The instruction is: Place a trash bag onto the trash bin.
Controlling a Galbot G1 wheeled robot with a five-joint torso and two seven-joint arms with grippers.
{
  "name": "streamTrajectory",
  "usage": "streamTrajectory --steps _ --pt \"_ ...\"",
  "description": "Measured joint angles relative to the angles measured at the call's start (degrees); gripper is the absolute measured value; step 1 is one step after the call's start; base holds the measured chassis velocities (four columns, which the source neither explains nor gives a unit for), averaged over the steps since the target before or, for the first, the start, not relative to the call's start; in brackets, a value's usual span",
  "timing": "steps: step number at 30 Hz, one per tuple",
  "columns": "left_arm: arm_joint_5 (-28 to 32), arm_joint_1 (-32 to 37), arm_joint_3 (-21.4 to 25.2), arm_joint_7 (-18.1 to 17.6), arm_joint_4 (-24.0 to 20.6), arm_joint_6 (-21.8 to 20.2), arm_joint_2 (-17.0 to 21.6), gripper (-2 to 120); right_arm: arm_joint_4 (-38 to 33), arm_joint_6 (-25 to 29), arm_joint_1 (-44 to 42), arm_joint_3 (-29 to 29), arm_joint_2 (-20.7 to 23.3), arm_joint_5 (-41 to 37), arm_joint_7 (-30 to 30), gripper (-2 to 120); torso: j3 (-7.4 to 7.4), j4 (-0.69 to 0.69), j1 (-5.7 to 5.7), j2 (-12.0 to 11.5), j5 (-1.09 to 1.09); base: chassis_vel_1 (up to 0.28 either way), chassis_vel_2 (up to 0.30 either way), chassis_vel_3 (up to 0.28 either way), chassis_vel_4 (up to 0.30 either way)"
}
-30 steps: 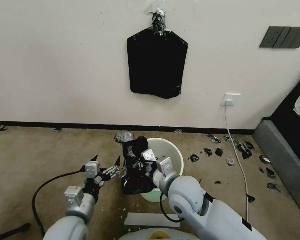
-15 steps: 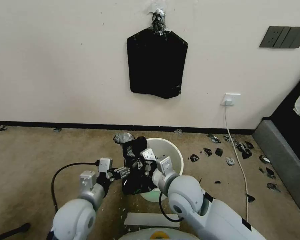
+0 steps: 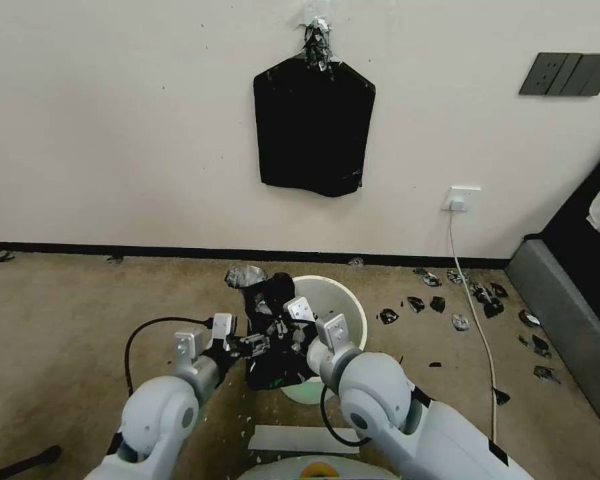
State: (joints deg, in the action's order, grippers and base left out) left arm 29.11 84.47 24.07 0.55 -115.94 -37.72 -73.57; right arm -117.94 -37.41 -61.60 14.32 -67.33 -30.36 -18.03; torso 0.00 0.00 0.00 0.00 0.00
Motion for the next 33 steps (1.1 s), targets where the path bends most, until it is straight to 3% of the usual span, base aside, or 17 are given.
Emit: streamTrajectory --steps 11,33 --pt "0.1 -3.1 -2.1 -0.2 3.4 -1.3 -0.7 97 -0.2 0.1 -0.5 -0.6 0.2 0.0 0.0 0 0.0 0.0 0.0 0.0 0.0 0.0 0.0 0.0 0.0" --pt "-0.3 -2.8 -1.9 -4.4 3.1 -2.4 -1.5 15 -0.6 0.5 -1.1 -1.2 0.4 -0.4 0.1 0 -0.01 0.0 0.0 0.0 0.0 0.0 0.0 0.0 0.0"
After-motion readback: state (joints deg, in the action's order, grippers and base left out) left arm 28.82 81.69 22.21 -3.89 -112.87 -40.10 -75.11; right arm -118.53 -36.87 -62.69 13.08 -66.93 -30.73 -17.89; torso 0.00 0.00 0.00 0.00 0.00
